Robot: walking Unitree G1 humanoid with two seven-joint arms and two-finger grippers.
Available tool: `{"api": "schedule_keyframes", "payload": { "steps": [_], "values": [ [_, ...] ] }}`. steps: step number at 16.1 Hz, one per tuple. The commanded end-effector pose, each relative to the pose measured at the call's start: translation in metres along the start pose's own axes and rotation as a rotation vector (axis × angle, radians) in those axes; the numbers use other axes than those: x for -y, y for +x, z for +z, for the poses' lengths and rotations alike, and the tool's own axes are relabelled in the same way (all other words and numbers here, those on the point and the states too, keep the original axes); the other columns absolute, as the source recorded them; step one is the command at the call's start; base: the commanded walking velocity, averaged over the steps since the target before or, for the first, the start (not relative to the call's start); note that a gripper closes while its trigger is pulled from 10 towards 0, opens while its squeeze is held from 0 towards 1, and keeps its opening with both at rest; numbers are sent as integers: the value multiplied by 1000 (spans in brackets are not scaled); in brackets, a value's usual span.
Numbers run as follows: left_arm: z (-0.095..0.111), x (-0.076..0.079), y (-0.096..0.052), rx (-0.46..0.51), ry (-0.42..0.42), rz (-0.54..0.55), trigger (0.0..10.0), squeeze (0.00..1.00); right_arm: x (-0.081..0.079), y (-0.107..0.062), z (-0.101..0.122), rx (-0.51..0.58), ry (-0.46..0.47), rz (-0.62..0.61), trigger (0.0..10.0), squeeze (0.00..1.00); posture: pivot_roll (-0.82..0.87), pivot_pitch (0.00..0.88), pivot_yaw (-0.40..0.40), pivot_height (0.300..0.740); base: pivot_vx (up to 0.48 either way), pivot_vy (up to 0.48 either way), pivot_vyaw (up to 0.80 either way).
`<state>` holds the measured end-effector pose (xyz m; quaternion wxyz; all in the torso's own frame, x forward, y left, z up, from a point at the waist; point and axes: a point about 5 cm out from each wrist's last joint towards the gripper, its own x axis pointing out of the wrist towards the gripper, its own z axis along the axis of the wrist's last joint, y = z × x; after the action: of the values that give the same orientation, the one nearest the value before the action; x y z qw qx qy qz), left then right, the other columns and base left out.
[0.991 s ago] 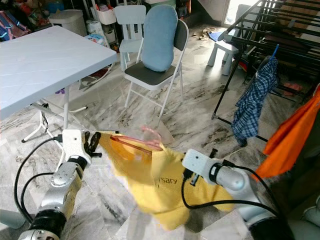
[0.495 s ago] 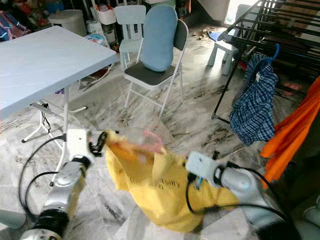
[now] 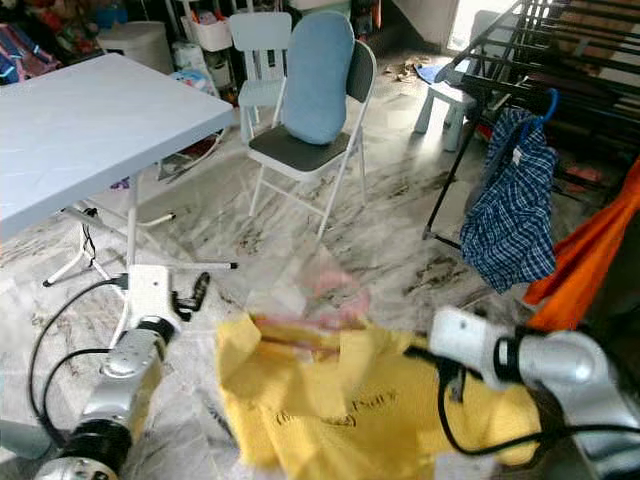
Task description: Hang hanger
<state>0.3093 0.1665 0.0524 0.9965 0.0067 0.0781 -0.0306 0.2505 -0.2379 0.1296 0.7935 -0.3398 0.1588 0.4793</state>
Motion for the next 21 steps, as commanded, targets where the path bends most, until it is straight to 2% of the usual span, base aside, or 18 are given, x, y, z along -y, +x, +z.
{"api": "schedule_keyframes", "payload": {
  "steps": [1,2,4,5,6,8,12,13,14,15,16,19,21],
  "values": [
    [5,9,-1,38,9,-64,10000,0,24,-1,16,61,-41,-136,10000,0,-292,0,48,740,0,0,0],
    [8,14,-1,63,14,-93,10000,0,33,2,19,69,-49,-203,10000,0,-288,0,45,740,0,0,0],
    [19,20,0,133,4,-91,10000,0,46,15,32,123,2,-345,10000,0,-280,0,42,740,0,0,0],
    [23,21,-1,157,-3,-90,10000,0,48,19,35,133,27,-373,10000,0,-280,0,42,740,0,0,0],
    [25,22,-1,174,-12,-94,10000,1000,48,23,37,141,32,-389,10000,0,-280,0,42,740,0,0,0],
    [31,20,-2,218,-17,-70,10000,1000,55,35,36,116,45,-496,10000,0,-282,0,43,740,0,0,0],
    [32,27,-3,231,30,-98,10000,1000,65,46,44,138,112,-628,10000,0,-286,0,45,740,0,0,0],
    [32,27,-3,231,30,-98,10000,1000,65,46,44,138,112,-628,10000,0,-286,0,45,740,0,0,0],
    [31,28,-3,220,40,-99,10000,408,64,50,47,157,149,-623,10000,0,-282,0,42,740,0,0,0],
    [30,28,-2,212,46,-97,10000,408,62,52,50,173,161,-606,10000,0,-281,0,40,740,0,0,0],
    [28,26,-2,202,50,-87,10000,0,59,54,54,193,172,-574,10000,0,-281,0,38,740,0,0,0],
    [28,23,2,187,33,-68,10000,0,45,54,61,225,176,-440,10000,0,-288,0,38,740,0,0,0],
    [30,28,5,189,17,-78,10000,0,31,55,62,231,191,-345,10000,0,-296,0,43,740,0,0,0]
  ]
}}
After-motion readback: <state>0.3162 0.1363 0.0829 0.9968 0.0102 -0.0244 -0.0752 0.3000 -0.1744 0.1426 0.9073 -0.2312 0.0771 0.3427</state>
